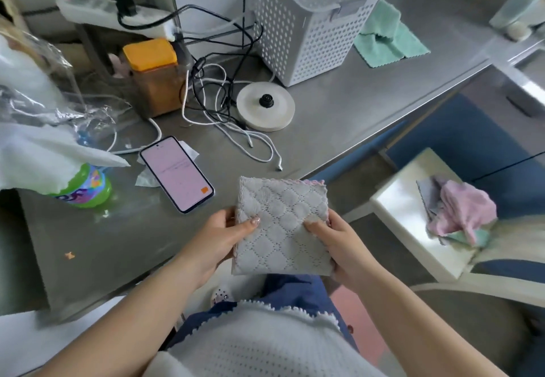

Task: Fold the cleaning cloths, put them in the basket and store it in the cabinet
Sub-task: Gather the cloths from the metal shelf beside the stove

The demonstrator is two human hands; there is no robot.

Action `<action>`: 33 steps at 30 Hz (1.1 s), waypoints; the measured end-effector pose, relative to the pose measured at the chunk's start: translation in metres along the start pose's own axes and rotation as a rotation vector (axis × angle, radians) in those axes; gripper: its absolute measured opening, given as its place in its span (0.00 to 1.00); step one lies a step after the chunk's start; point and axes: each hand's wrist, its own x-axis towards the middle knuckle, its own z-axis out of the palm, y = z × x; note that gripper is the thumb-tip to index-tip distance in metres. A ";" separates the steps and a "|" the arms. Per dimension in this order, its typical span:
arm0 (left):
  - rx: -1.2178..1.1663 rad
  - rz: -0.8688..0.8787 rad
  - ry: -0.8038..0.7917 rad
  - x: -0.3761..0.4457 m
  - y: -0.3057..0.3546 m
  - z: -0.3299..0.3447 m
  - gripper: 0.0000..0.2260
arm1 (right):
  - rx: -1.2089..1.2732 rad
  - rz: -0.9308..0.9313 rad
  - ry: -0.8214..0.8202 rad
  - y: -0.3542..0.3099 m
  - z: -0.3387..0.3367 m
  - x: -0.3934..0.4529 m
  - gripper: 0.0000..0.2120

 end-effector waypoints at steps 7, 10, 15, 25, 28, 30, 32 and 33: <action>0.065 -0.025 0.006 0.052 0.022 0.028 0.12 | -0.072 0.013 0.037 -0.037 -0.035 0.047 0.12; 0.062 -0.036 0.035 0.089 0.038 0.053 0.09 | -0.071 0.011 0.002 -0.068 -0.062 0.080 0.13; 0.099 -0.030 0.090 0.149 0.071 0.102 0.11 | -0.198 -0.011 -0.011 -0.132 -0.117 0.146 0.12; -0.025 -0.074 0.292 0.248 0.119 0.169 0.06 | -0.681 -0.099 -0.058 -0.238 -0.162 0.267 0.12; -0.030 -0.092 0.340 0.264 0.124 0.179 0.06 | -0.755 -0.122 -0.093 -0.248 -0.163 0.289 0.18; -0.004 -0.106 0.372 0.272 0.127 0.182 0.06 | -0.825 -0.116 -0.128 -0.253 -0.164 0.302 0.20; 0.019 -0.119 0.392 0.274 0.127 0.181 0.07 | -0.857 -0.118 -0.143 -0.253 -0.162 0.307 0.19; 0.030 -0.128 0.402 0.277 0.128 0.183 0.07 | -0.873 -0.117 -0.152 -0.254 -0.162 0.311 0.19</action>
